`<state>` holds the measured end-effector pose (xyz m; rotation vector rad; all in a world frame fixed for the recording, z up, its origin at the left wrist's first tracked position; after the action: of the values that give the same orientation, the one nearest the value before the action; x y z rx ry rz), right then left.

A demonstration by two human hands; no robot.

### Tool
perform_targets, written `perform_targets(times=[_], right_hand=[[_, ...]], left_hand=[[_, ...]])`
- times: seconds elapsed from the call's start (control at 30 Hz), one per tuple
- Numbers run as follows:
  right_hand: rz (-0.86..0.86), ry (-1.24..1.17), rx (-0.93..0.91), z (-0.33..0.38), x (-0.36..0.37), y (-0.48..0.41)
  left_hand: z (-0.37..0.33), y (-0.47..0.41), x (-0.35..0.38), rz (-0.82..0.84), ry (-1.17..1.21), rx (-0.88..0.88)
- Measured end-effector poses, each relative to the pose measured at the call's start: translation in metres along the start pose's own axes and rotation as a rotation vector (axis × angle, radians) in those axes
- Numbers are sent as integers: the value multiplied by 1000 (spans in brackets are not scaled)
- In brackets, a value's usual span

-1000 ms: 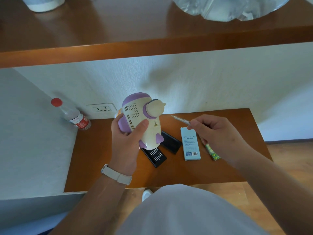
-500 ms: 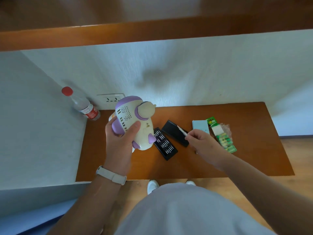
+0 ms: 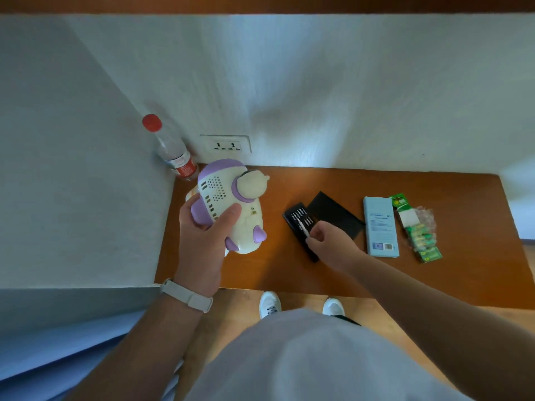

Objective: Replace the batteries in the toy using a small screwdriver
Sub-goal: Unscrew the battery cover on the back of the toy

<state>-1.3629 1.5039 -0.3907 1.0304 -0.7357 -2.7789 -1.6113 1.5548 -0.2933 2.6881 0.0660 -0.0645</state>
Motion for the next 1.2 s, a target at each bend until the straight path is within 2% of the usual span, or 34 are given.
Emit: perform_targets(times=[0.2, 0.5, 0.67, 0.97, 1.2], right_hand=[[-18, 244, -67, 13, 30, -20], [29, 466, -96, 19, 65, -45], [31, 502, -87, 20, 68, -50], [-34, 332, -102, 43, 40, -29], [-213, -40, -213, 95, -33, 18]], left_hand=[[8, -4, -28, -32, -4, -26], [20, -10, -43, -58, -83, -36], [23, -12, -43, -42, -53, -50], [11, -11, -24, 15, 4, -13], [-8, -3, 14, 95, 53, 16]])
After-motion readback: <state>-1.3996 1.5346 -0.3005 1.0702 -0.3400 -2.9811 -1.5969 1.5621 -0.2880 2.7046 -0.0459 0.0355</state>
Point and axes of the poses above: each hand's wrist, its own y-axis away from the middle knuckle, its own x-axis out of the palm, z = x × y, the point moved 4 cm from there along -y, towards the middle knuckle, and after that the axes turned 9 degrees about -x, right-handed, at the moved point
